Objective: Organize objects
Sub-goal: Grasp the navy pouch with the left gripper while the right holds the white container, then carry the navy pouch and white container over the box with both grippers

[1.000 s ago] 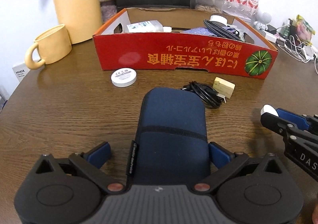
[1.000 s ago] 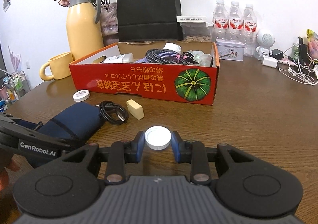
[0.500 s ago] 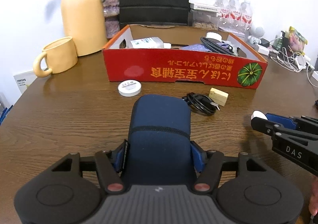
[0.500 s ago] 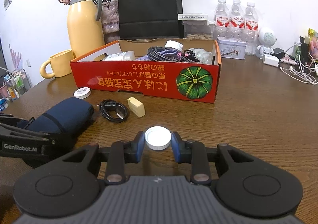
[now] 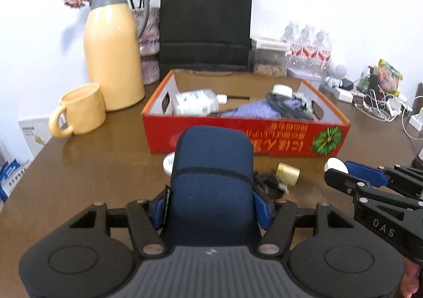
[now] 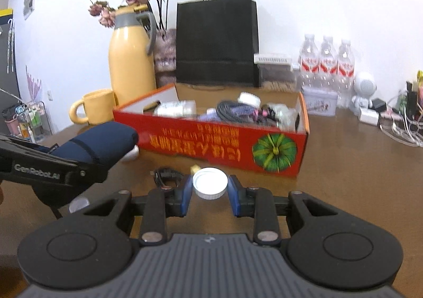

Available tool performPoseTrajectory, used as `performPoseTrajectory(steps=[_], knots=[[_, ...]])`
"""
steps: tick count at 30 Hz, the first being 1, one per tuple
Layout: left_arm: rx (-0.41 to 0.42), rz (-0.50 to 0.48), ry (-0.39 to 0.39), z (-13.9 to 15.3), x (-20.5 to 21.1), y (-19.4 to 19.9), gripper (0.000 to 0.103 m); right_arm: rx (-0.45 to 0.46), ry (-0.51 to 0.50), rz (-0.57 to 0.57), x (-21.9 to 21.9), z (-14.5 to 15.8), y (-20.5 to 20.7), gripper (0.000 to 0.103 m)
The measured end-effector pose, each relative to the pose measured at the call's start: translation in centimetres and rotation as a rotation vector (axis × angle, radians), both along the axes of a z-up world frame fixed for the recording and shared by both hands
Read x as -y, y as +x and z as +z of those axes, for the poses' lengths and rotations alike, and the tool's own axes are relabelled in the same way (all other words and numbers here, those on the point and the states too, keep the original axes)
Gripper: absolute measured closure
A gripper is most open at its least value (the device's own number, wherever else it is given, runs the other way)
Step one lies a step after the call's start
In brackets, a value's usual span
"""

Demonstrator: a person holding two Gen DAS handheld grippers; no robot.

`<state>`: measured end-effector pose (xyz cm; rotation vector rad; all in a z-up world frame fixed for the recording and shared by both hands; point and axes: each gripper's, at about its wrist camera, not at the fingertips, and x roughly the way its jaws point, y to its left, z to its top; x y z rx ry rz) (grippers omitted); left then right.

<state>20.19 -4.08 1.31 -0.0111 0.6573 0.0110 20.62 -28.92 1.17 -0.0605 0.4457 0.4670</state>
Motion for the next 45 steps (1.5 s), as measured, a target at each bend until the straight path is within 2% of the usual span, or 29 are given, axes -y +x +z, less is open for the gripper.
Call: performPoseTrajectory(steps=[14,23,35,38,39,40,42,44,45], knots=[[0.075,-0.008,-0.043,2.8,-0.3,7.9,0.041,0.096,0.020,-0.006,-3.5,3.6,5.7,0.074],[0.086,0.017,-0.065,2.9,-1.2,14.4,0.041,0.105,0.015,-0.036,-5.3,4.0,10.8,0.074],[0.070,-0.031,-0.023,1.8,-0.4,20.3,0.041,0.099,-0.006,-0.061,-5.9,3.8,16.1,0.074],[0.050,-0.043,-0.024,1.4,-0.4,20.9,0.035,0.082,-0.006,-0.065,-5.6,3.5,16.6,0.073],[0.050,-0.037,-0.021,1.3,-0.4,21.0,0.029,0.076,-0.005,-0.068,-5.6,3.4,16.7,0.072],[0.052,-0.017,-0.007,1.3,-0.4,21.1,0.017,0.069,-0.006,-0.071,-5.4,3.4,16.7,0.067],[0.067,0.028,0.014,1.5,-0.6,21.0,0.001,0.051,-0.009,-0.090,-5.2,3.4,16.7,0.053],[0.087,0.041,0.001,1.7,-1.0,20.7,0.000,0.048,-0.002,-0.110,-4.8,3.6,16.6,0.017],[0.085,0.038,-0.005,1.7,-1.2,20.7,0.000,0.052,-0.003,-0.121,-4.7,3.7,16.5,0.012]])
